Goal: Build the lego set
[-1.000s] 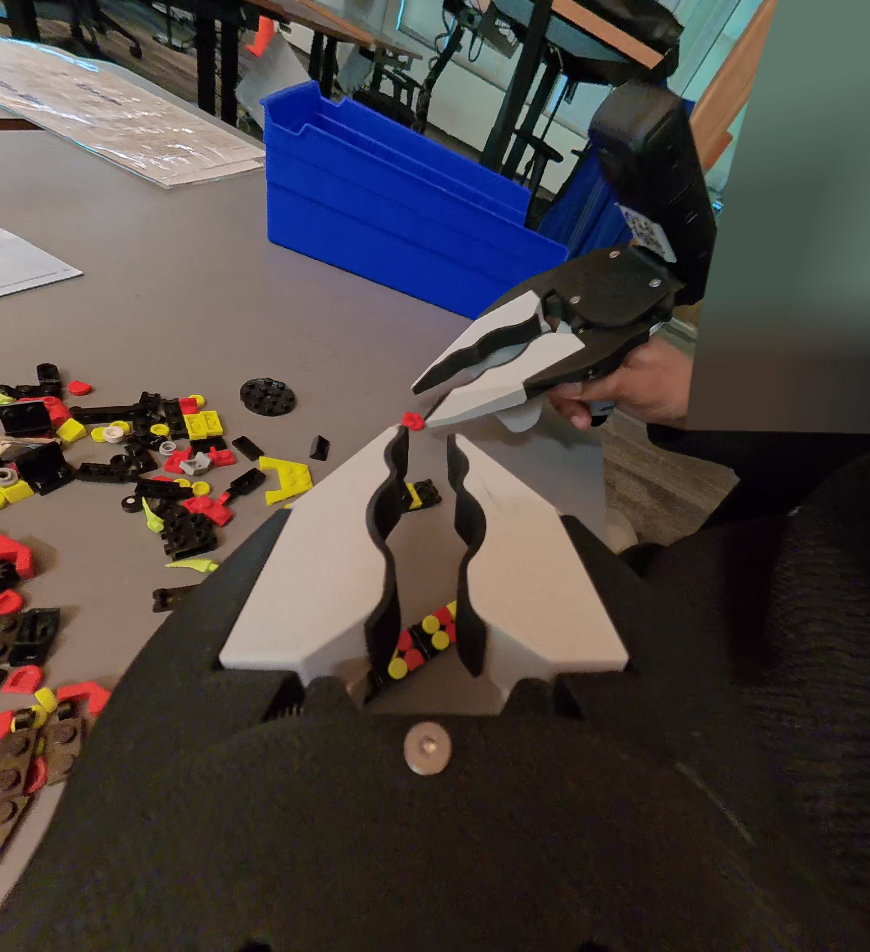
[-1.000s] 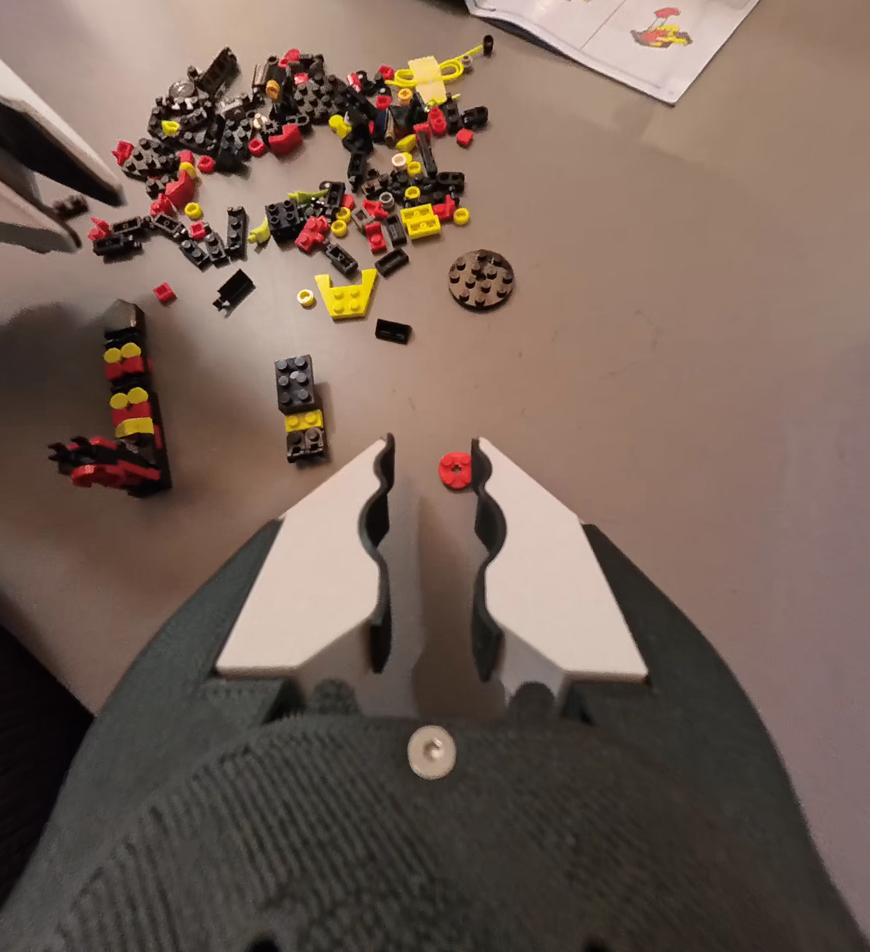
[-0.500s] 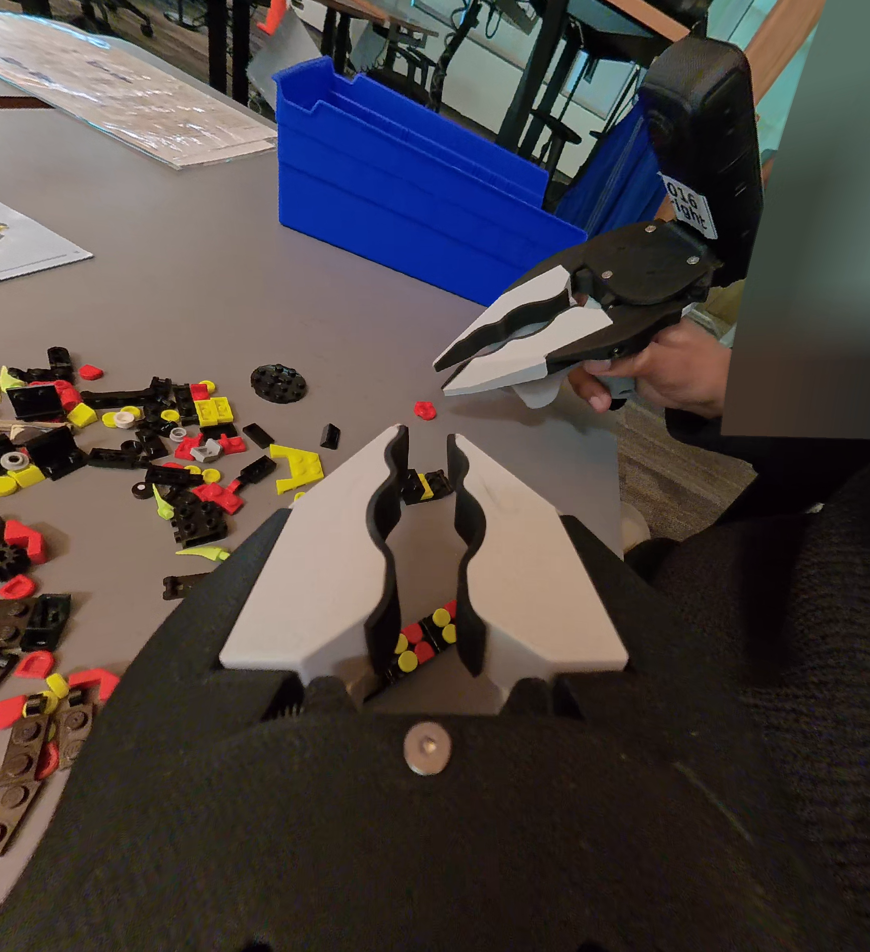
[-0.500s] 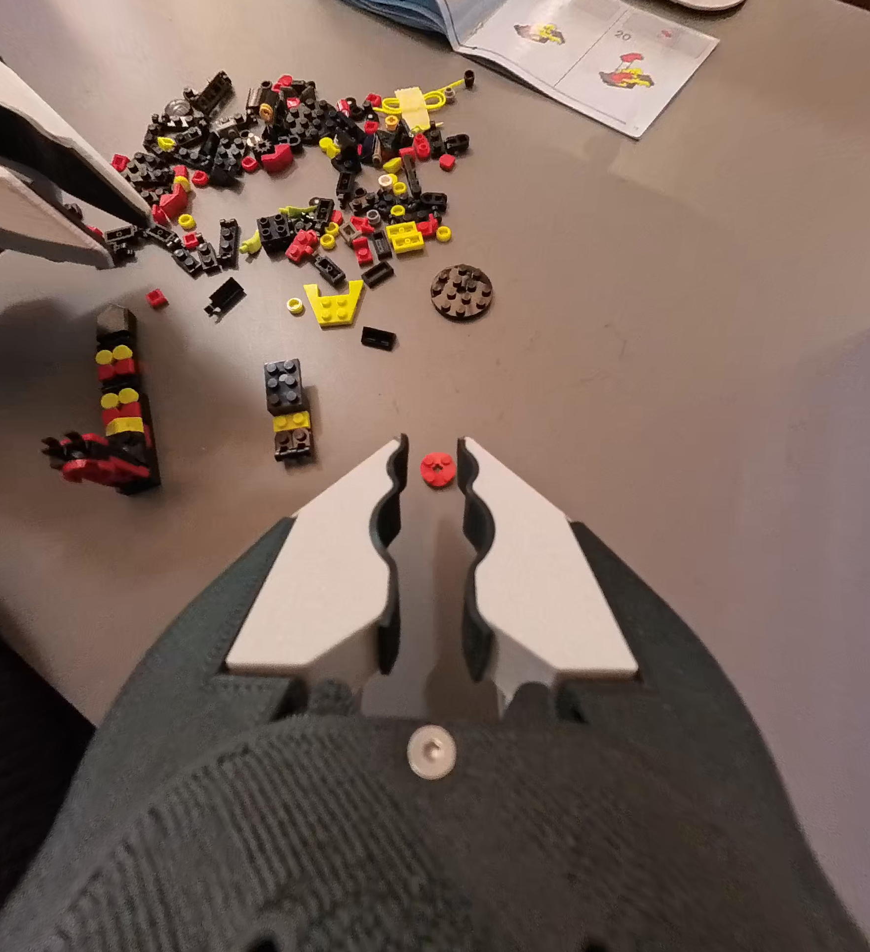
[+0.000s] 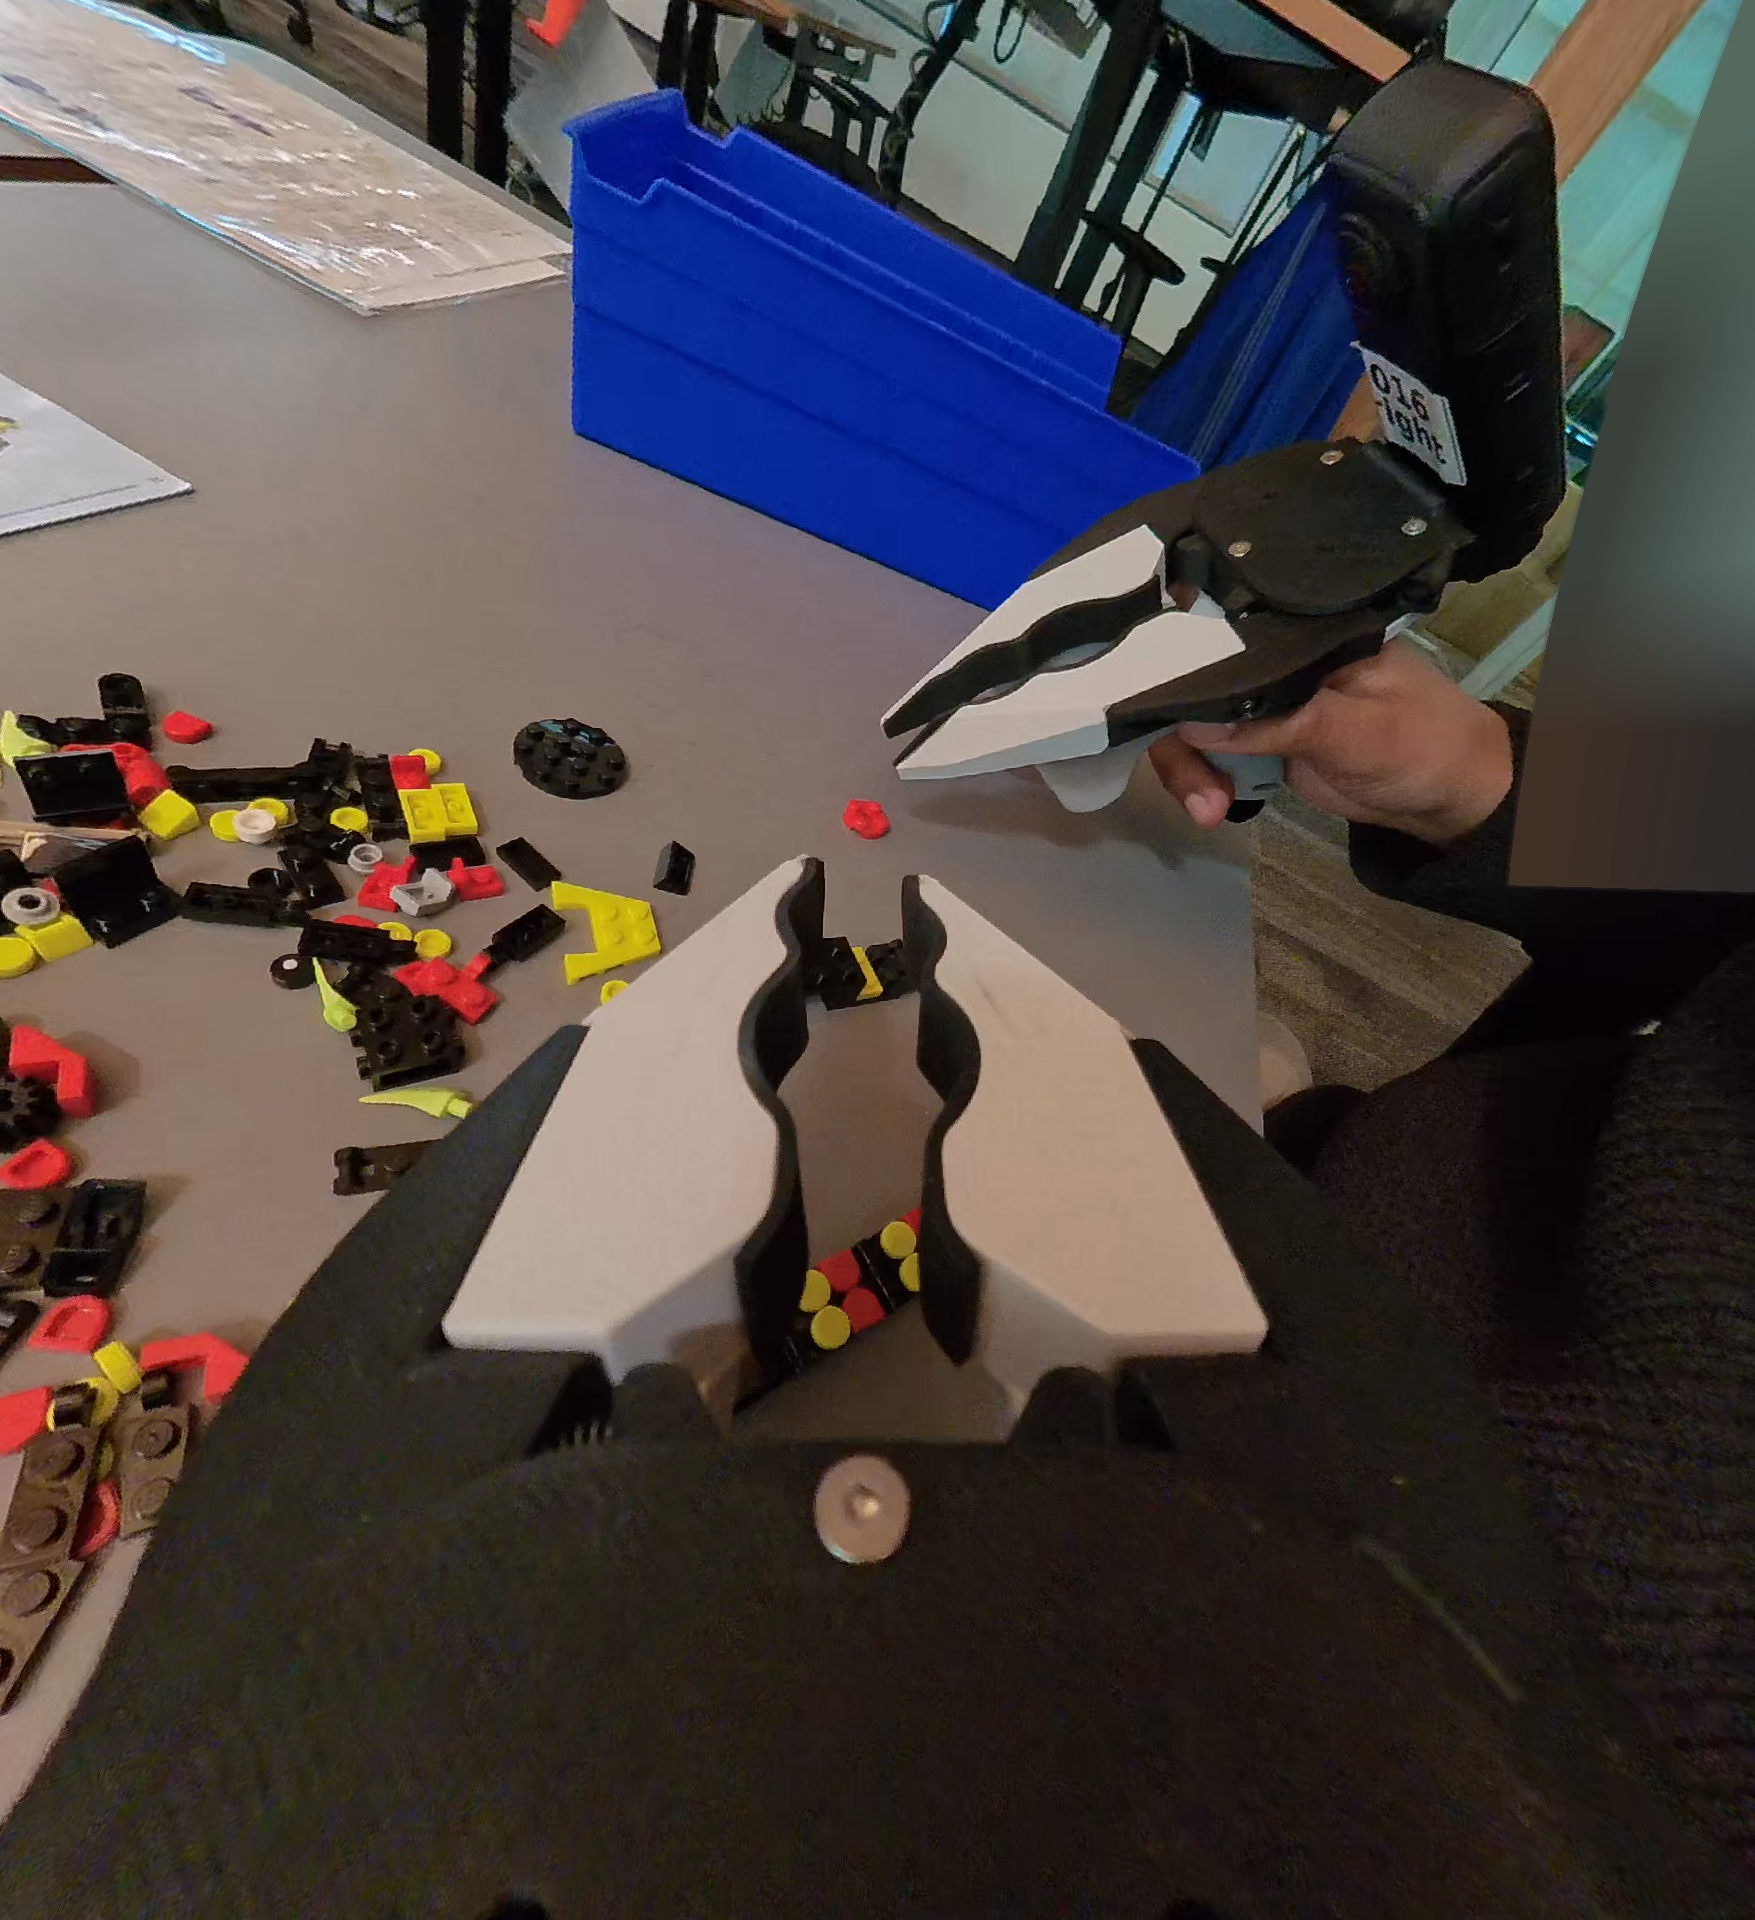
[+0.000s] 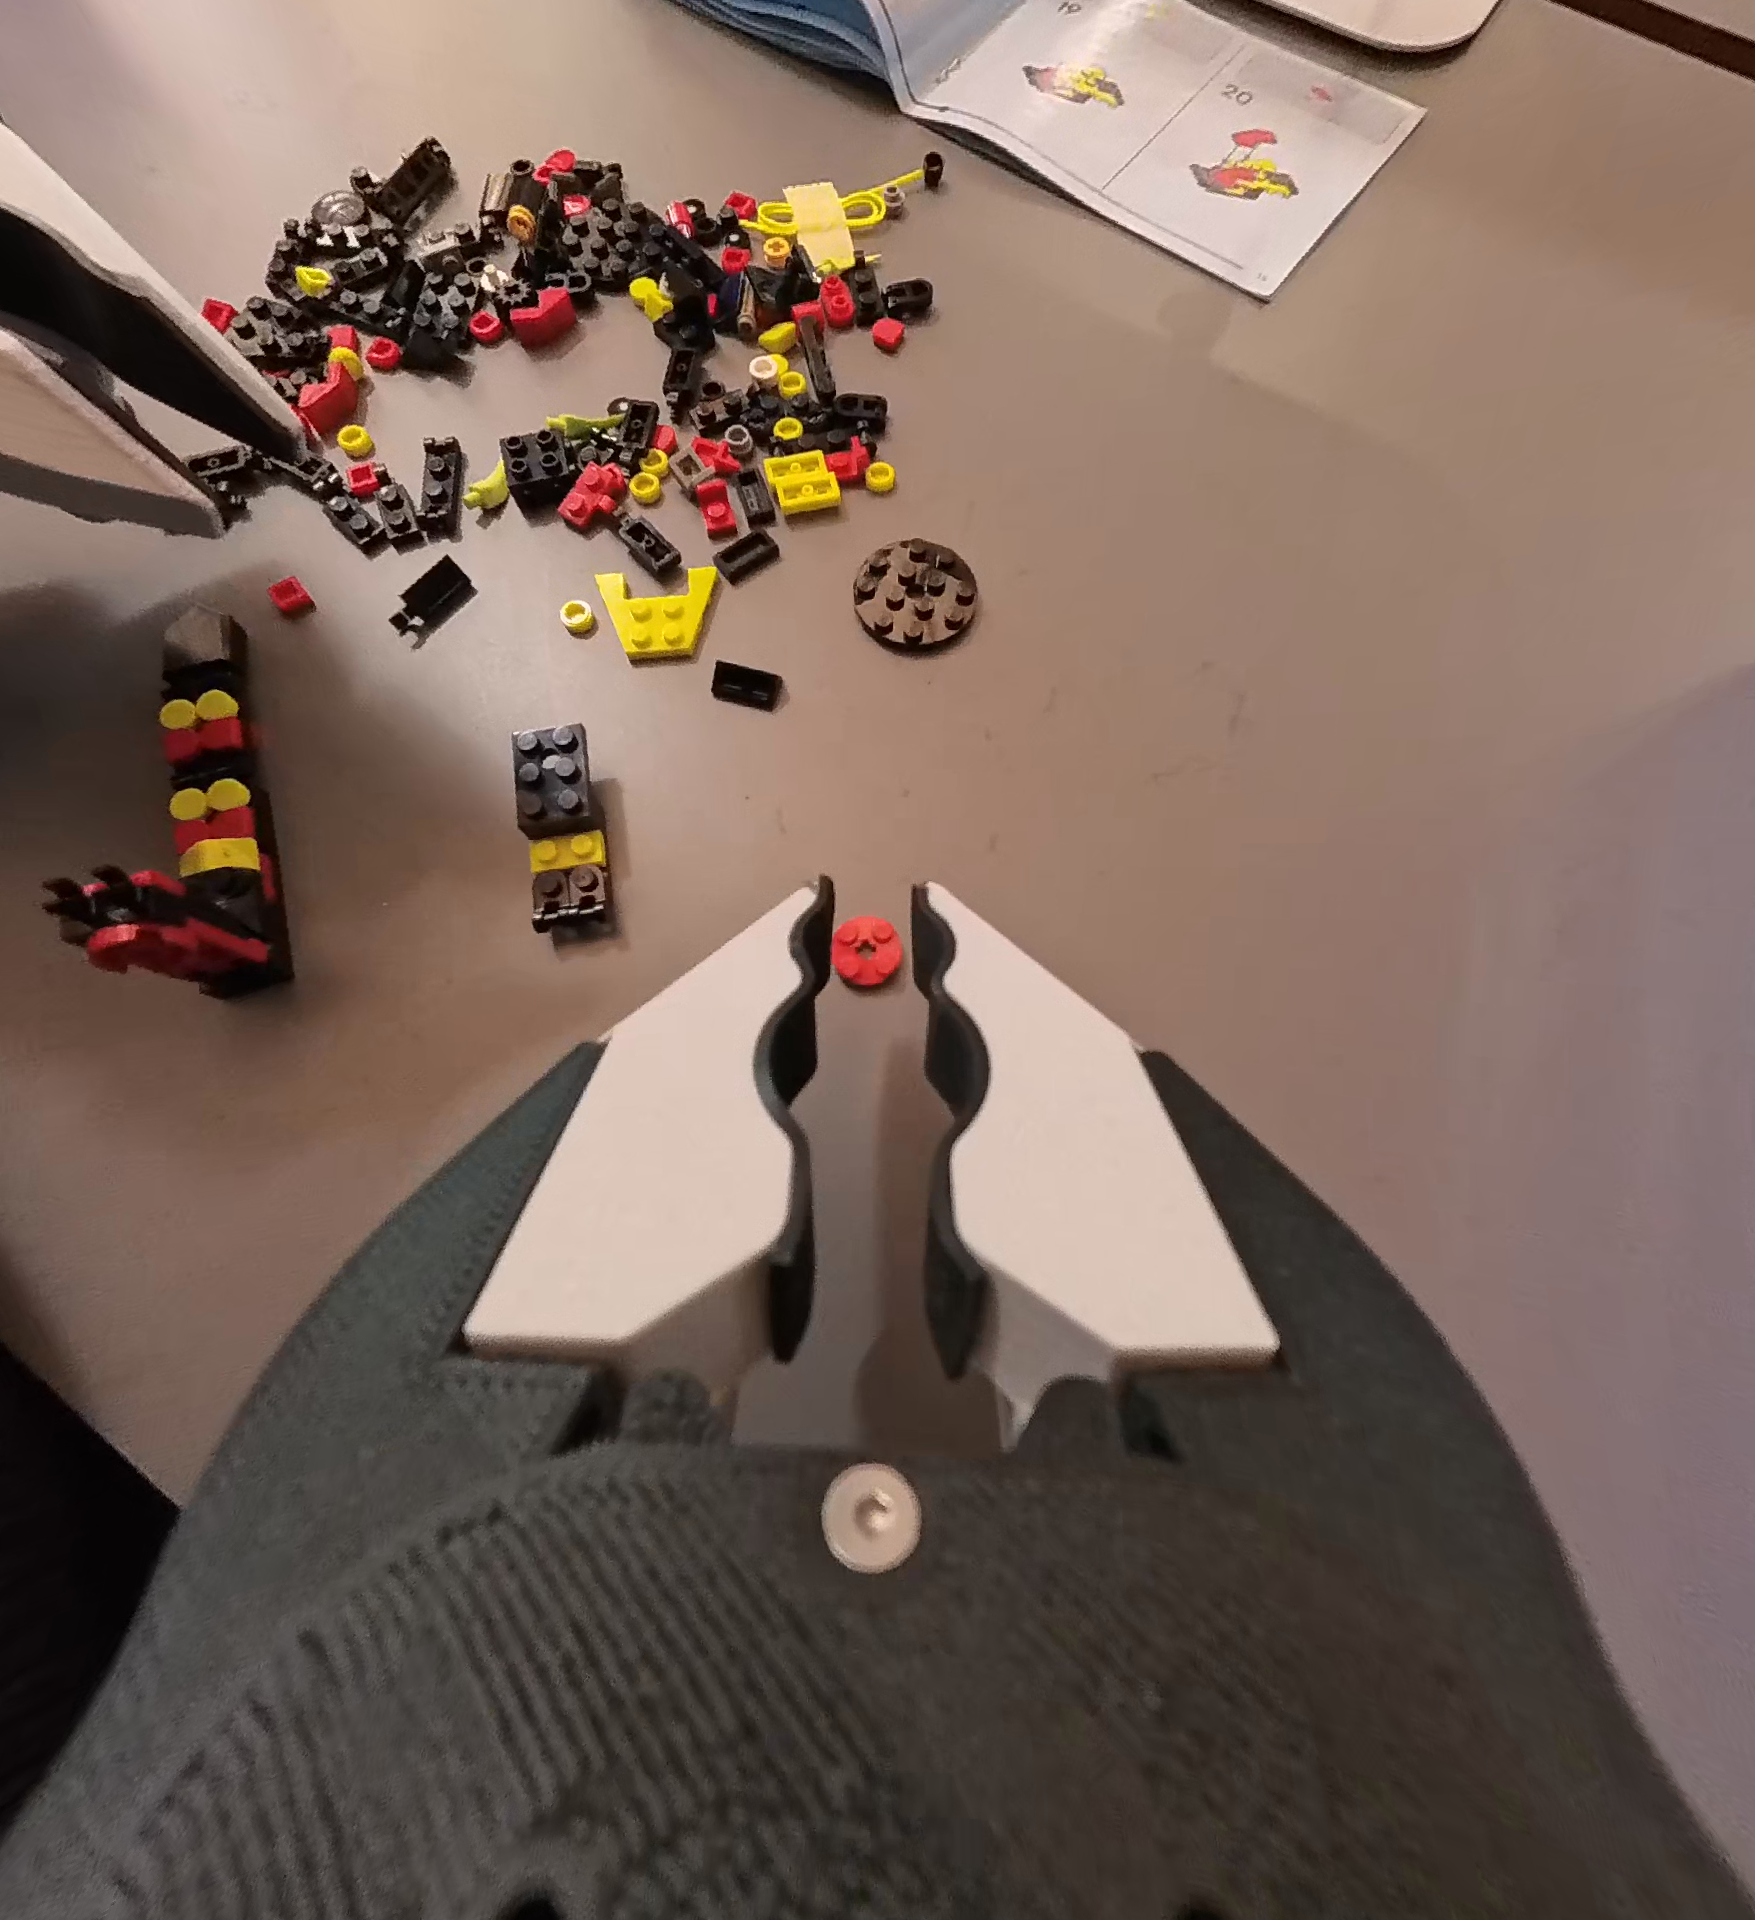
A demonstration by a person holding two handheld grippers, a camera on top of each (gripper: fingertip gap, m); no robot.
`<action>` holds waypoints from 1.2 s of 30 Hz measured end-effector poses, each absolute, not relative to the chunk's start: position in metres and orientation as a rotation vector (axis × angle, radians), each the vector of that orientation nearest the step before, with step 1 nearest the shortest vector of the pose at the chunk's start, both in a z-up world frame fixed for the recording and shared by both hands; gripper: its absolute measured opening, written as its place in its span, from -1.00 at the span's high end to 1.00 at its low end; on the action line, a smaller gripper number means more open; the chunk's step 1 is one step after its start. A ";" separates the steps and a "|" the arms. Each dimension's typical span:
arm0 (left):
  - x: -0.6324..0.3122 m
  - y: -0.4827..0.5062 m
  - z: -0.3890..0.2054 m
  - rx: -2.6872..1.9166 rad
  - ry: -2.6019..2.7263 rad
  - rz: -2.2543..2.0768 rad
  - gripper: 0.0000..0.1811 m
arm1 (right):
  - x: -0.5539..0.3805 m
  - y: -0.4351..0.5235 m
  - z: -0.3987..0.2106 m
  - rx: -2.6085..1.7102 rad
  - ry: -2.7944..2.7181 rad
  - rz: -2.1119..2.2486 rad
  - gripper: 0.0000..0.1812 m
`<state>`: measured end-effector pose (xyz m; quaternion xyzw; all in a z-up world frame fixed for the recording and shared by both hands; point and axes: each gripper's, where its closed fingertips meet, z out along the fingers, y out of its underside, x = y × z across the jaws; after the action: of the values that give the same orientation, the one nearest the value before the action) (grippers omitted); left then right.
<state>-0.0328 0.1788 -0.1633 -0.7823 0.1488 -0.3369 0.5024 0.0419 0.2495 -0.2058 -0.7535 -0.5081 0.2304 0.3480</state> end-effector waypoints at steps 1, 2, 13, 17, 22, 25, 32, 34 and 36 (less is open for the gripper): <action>-0.033 0.179 -0.164 -1.891 0.359 -0.814 0.86 | 0.042 0.250 -0.206 -1.953 -1.316 0.601 0.86; -0.033 0.179 -0.164 -1.892 0.358 -0.815 0.86 | 0.042 0.250 -0.205 -1.951 -1.316 0.605 0.85; -0.033 0.179 -0.165 -1.897 0.355 -0.817 0.86 | 0.039 0.245 -0.201 -1.928 -1.326 0.654 0.81; -0.033 0.179 -0.165 -1.899 0.355 -0.819 0.86 | 0.040 0.246 -0.201 -1.929 -1.325 0.652 0.81; -0.033 0.179 -0.166 -1.902 0.354 -0.822 0.86 | 0.047 0.252 -0.200 -1.939 -1.319 0.639 0.80; -0.033 0.179 -0.166 -1.903 0.353 -0.823 0.86 | 0.051 0.253 -0.204 -1.976 -1.322 0.663 0.79; -0.033 0.179 -0.168 -1.911 0.349 -0.830 0.86 | 0.051 0.247 -0.218 -1.985 -1.412 0.596 0.80; -0.033 0.179 -0.168 -1.912 0.346 -0.833 0.86 | 0.049 0.246 -0.222 -1.982 -1.435 0.573 0.80; -0.033 0.179 -0.169 -1.913 0.344 -0.837 0.86 | 0.046 0.246 -0.224 -1.984 -1.445 0.570 0.80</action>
<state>-0.0326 0.1794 -0.1690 -0.7878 0.1415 -0.3447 0.4903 0.0463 0.2457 -0.2238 -0.7496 -0.5461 0.2154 0.3059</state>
